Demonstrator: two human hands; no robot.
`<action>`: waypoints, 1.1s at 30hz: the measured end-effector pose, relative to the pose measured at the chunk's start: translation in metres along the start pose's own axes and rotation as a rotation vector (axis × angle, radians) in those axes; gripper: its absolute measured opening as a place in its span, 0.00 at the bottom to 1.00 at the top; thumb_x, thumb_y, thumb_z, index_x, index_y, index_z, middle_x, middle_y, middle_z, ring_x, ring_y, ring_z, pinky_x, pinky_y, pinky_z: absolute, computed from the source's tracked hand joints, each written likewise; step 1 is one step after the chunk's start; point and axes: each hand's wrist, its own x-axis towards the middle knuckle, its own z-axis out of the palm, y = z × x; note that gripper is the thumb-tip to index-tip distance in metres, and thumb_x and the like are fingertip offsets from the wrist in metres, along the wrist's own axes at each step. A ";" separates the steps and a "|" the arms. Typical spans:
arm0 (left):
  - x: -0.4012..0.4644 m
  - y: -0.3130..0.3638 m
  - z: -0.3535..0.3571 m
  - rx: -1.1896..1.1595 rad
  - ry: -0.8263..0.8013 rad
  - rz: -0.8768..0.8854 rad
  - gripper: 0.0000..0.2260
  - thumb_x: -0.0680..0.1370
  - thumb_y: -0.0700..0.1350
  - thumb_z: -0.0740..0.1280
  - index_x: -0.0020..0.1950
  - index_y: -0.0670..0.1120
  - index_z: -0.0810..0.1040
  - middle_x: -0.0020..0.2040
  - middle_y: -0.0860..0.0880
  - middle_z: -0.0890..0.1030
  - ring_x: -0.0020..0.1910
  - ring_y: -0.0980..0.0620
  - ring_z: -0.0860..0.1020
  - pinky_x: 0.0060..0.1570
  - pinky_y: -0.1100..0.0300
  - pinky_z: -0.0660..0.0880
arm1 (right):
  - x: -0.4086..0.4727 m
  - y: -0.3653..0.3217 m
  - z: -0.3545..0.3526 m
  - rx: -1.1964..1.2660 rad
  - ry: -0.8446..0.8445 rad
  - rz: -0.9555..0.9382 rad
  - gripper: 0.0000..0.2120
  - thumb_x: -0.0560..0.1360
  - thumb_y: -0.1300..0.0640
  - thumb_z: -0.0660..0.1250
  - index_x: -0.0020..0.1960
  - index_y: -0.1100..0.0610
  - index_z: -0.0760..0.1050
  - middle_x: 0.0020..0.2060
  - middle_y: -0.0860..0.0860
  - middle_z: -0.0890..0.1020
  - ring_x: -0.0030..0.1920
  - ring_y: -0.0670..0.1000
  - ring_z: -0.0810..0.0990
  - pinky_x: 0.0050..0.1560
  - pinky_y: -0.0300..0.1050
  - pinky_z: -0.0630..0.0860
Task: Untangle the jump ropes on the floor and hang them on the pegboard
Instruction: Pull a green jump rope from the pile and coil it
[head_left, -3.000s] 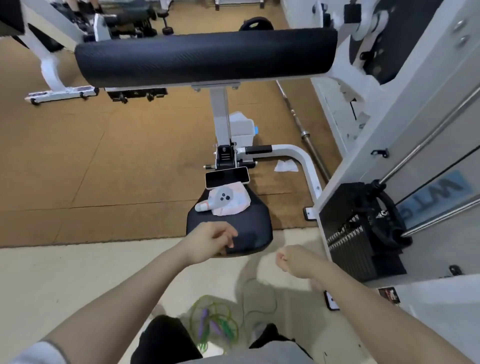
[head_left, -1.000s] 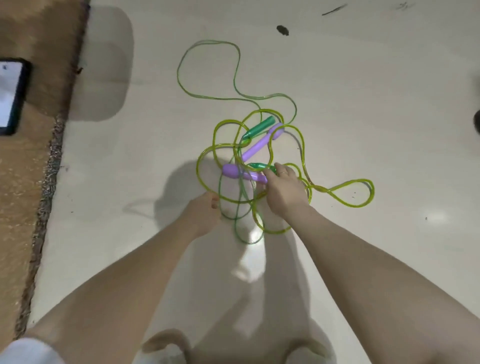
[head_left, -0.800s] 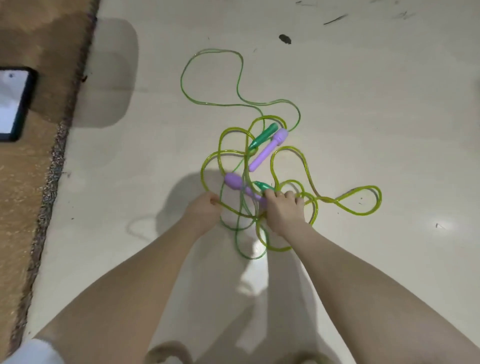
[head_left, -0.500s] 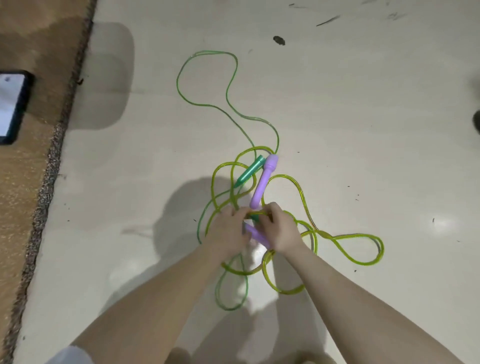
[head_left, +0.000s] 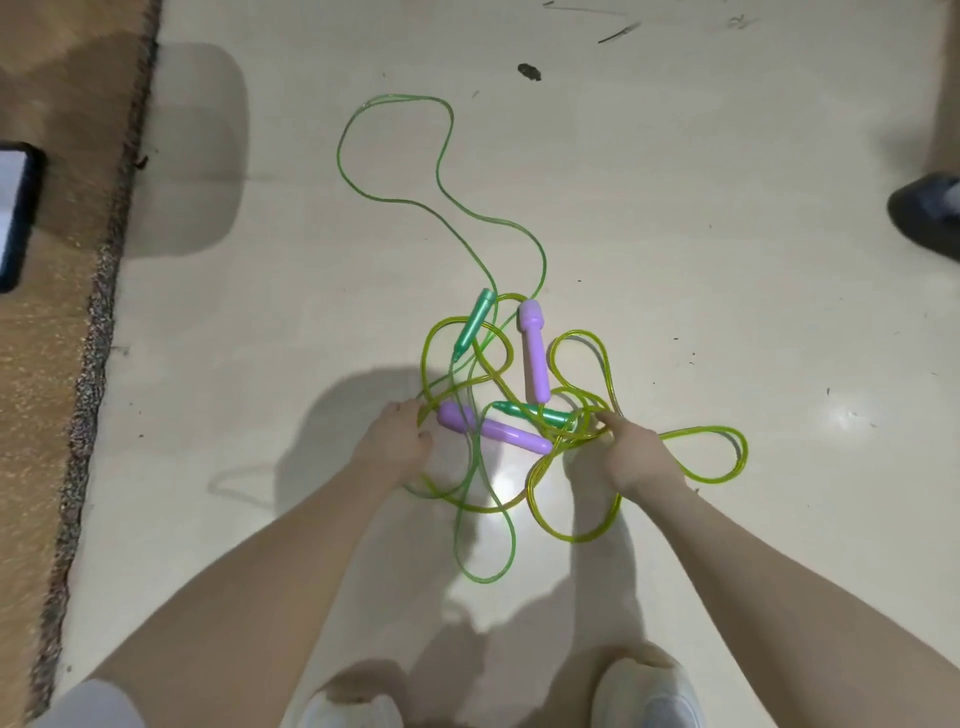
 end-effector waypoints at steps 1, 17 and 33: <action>-0.003 -0.002 0.002 -0.047 -0.046 0.010 0.21 0.76 0.41 0.61 0.70 0.44 0.67 0.62 0.40 0.70 0.62 0.42 0.72 0.60 0.54 0.69 | -0.007 -0.003 0.002 -0.127 0.050 -0.046 0.26 0.73 0.64 0.55 0.70 0.50 0.65 0.59 0.57 0.76 0.58 0.60 0.75 0.52 0.50 0.72; -0.044 0.048 -0.002 -0.574 -0.194 0.285 0.13 0.79 0.42 0.61 0.34 0.49 0.72 0.25 0.57 0.73 0.26 0.63 0.68 0.29 0.68 0.64 | -0.015 -0.084 0.032 0.972 -0.278 -0.104 0.12 0.80 0.53 0.56 0.42 0.58 0.71 0.45 0.66 0.78 0.36 0.55 0.74 0.34 0.42 0.71; -0.072 0.057 -0.050 0.072 0.012 0.819 0.24 0.65 0.34 0.61 0.62 0.43 0.70 0.49 0.48 0.78 0.47 0.52 0.78 0.46 0.57 0.73 | -0.055 -0.088 -0.023 0.094 -0.512 -0.656 0.18 0.79 0.59 0.58 0.31 0.52 0.71 0.26 0.49 0.66 0.29 0.49 0.64 0.32 0.43 0.61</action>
